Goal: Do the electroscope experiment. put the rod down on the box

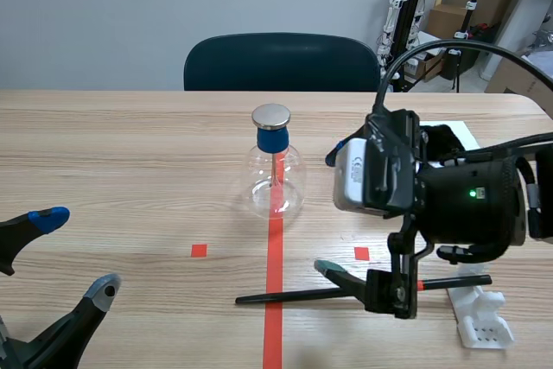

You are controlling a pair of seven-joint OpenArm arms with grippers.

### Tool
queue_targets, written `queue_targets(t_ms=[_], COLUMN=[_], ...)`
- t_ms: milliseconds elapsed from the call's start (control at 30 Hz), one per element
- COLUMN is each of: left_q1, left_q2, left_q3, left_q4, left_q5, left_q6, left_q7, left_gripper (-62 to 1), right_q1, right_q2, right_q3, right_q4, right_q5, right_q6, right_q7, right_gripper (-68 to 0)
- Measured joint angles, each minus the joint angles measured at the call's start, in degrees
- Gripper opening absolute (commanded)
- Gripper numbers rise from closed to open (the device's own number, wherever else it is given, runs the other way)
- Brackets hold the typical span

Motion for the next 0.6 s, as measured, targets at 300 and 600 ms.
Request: queue_targets(t_ms=[300,600], left_q1=[0.0,0.0], left_q2=[0.0,0.0], left_q3=[0.0,0.0], left_q4=[0.0,0.0], left_q5=[0.0,0.0], left_q6=[0.0,0.0], left_q7=[0.0,0.2], left_gripper=[1.4,1.4], right_q1=[0.0,-0.9], right_q2=[4.3,5.0], right_q3=[0.0,0.0], right_q4=[0.0,0.0], right_q5=[2.5,2.4], right_q6=[4.2,4.3], right_q7=[12.0,12.8], right_gripper=[-0.4,-0.4])
